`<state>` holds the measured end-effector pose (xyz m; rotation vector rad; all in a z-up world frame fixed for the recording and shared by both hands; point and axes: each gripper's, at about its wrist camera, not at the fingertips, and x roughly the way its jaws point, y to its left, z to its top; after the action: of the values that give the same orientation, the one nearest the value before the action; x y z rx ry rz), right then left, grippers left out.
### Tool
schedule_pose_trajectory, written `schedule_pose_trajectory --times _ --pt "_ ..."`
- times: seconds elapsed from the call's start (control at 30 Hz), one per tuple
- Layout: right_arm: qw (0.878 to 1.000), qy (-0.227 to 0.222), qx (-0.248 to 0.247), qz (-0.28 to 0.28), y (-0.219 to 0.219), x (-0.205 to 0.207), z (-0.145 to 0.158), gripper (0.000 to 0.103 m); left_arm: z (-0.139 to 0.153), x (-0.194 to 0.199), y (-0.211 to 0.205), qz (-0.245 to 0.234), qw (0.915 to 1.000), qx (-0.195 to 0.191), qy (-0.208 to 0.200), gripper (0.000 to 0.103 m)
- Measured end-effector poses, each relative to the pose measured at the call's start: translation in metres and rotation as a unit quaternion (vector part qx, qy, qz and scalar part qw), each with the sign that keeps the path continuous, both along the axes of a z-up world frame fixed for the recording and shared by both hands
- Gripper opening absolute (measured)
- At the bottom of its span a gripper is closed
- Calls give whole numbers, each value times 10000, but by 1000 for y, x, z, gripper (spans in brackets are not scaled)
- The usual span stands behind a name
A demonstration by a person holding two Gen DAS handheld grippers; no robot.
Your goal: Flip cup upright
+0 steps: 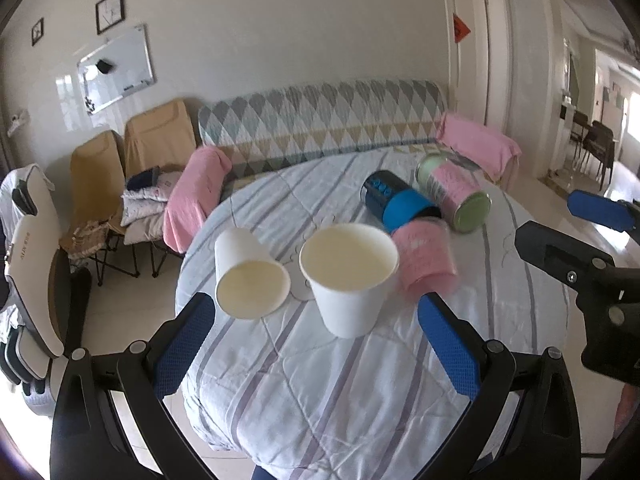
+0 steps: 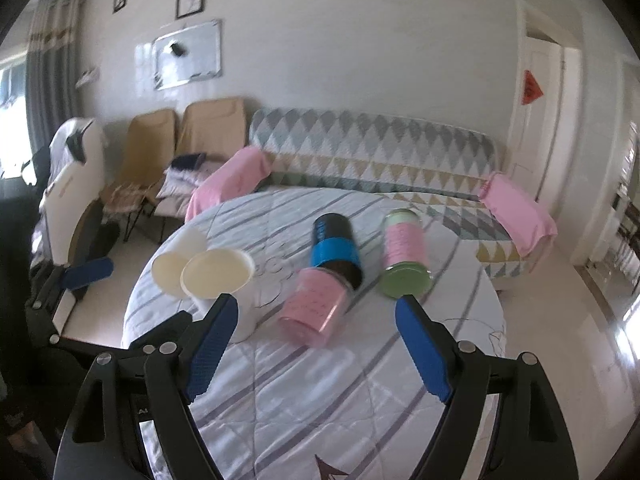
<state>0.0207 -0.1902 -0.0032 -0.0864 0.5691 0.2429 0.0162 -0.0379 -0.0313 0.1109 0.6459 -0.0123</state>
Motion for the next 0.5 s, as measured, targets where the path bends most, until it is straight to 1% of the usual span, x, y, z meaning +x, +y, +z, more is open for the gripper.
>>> schedule_pose_trajectory --times 0.07,0.17,0.2,0.4,0.5 --pt "9999 -10 110 -77 -7 1 1 83 3 -2 -5 50 9999 20 -109 103" --pt "9996 0 215 -206 -16 3 2 83 7 -8 -14 170 9990 249 -320 103" --pt "9995 -12 243 -213 -18 2 3 83 8 -10 -17 175 9989 268 -351 103" --pt "9988 -110 420 -212 -30 1 10 83 17 -13 -22 241 9985 196 -453 103" --pt "9983 -275 478 -205 -34 -2 15 83 19 -13 -22 304 9981 105 -525 103"
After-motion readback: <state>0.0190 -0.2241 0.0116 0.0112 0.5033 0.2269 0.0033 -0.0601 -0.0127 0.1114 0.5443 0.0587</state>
